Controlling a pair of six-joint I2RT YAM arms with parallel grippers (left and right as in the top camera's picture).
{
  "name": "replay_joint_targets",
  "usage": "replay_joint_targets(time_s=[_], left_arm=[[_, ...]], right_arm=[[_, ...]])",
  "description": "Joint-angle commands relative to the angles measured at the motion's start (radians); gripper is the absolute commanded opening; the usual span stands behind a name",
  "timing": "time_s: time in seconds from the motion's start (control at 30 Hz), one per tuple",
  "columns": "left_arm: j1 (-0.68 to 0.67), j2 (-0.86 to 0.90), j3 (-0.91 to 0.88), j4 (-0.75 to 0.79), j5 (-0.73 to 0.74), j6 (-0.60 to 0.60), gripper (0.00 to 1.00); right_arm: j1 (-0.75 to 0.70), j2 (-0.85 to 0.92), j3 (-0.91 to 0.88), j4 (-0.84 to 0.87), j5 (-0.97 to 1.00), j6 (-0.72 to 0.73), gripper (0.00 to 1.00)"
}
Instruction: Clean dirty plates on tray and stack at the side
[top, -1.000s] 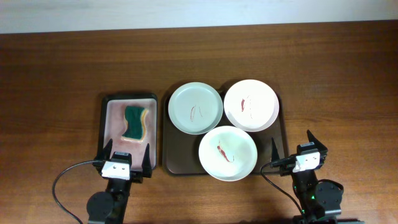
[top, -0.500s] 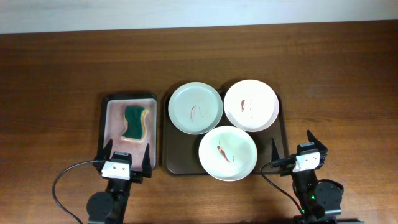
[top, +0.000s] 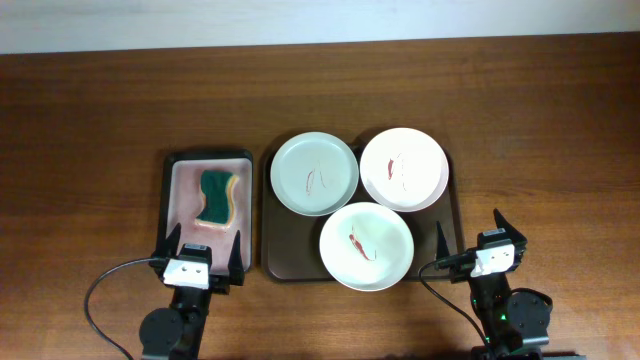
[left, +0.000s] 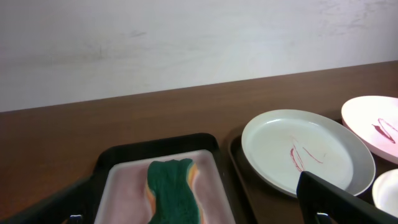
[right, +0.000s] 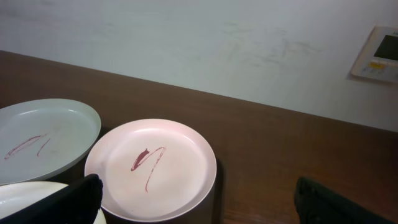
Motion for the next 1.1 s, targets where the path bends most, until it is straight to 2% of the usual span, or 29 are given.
replay_joint_targets(time_s=[0.0, 0.27, 0.47, 0.53, 0.63, 0.67, 0.7, 0.77, 0.97, 1.07], left_arm=[[0.004, -0.006, -0.005, -0.002, 0.011, 0.016, 0.99], [0.004, -0.006, -0.005, 0.003, 0.019, 0.016, 0.99], [0.004, 0.035, 0.088, -0.100, -0.013, 0.015, 0.99], [0.004, 0.098, 0.148, -0.137, -0.019, 0.012, 0.99], [0.004, 0.238, 0.246, -0.190, -0.019, 0.012, 0.99], [0.004, 0.291, 0.285, -0.204, -0.019, 0.012, 1.00], [0.004, 0.431, 0.371, -0.232, -0.018, 0.011, 0.99], [0.004, 0.525, 0.440, -0.269, -0.016, 0.006, 0.99], [0.004, 0.909, 0.742, -0.469, 0.037, -0.023, 0.99], [0.004, 1.087, 0.901, -0.640, 0.072, -0.027, 0.99]], right_arm=[[0.000, -0.006, -0.005, -0.004, -0.013, 0.002, 0.99], [0.000, -0.006, -0.005, -0.004, -0.025, 0.005, 0.99], [0.000, 0.009, 0.030, -0.032, -0.021, 0.188, 0.99], [0.000, 0.039, 0.063, -0.076, -0.021, 0.202, 0.99], [0.000, 0.135, 0.168, -0.162, -0.021, 0.202, 0.99], [0.000, 0.192, 0.222, -0.188, -0.021, 0.210, 0.99], [0.000, 0.303, 0.322, -0.238, -0.022, 0.266, 0.99], [0.000, 0.415, 0.409, -0.284, -0.031, 0.300, 0.99], [0.000, 0.785, 0.668, -0.490, -0.067, 0.298, 0.99], [0.000, 0.956, 0.794, -0.632, -0.068, 0.298, 0.99]])
